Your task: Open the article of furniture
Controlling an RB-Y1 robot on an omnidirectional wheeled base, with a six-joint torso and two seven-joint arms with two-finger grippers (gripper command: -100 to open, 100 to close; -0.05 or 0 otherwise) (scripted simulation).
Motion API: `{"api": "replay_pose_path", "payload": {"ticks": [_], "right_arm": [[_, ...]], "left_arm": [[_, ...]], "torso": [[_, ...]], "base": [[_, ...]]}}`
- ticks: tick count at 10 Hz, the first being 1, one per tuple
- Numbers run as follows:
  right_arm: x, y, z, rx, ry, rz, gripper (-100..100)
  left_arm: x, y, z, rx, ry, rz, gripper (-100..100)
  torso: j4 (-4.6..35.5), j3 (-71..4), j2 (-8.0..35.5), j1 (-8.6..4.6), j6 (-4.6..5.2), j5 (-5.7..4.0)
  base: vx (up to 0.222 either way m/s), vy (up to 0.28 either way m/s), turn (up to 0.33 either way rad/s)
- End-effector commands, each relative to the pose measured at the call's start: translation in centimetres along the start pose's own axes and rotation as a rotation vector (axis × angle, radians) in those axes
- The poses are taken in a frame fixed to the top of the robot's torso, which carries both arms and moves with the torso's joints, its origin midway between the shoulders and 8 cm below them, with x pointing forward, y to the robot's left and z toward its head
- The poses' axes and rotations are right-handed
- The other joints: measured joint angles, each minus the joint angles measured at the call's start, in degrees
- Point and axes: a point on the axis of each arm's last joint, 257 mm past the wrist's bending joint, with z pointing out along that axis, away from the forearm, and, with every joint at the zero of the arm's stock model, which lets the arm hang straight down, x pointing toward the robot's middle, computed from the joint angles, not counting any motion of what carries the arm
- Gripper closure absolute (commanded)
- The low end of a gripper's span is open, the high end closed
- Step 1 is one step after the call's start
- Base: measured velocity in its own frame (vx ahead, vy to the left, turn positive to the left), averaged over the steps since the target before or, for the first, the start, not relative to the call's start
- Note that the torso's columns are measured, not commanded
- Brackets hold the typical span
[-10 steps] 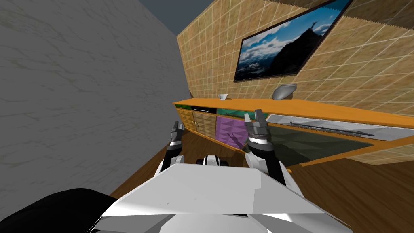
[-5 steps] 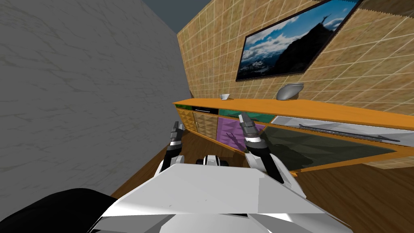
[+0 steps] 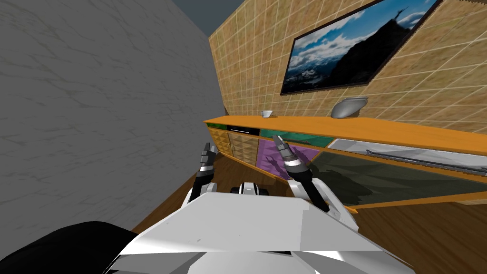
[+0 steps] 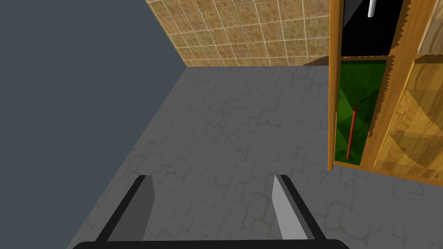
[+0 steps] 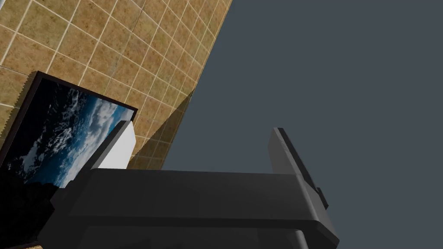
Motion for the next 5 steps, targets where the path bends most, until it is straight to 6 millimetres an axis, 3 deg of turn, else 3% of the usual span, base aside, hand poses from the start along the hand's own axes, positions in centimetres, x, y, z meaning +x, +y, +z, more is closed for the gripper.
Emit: {"api": "replay_pose_path", "payload": {"ticks": [1, 5], "right_arm": [[1.5, -0.2, 0.1, 0.003, 0.054, -0.106, -100], [4.1, -0.7, 0.2, 0.003, 0.154, -0.318, -100]], "left_arm": [[0.0, 0.0, 0.0, 0.000, 0.000, 0.000, 0], [0.0, 0.0, 0.0, 0.000, 0.000, 0.000, 0]], "torso": [[-0.02, -0.04, -0.06, 0.05, 0.00, 0.01], [-0.03, -0.07, -0.09, 0.05, 0.00, 0.02]], "base": [[0.052, 0.038, 0.006], [0.060, 0.038, 0.011]]}}
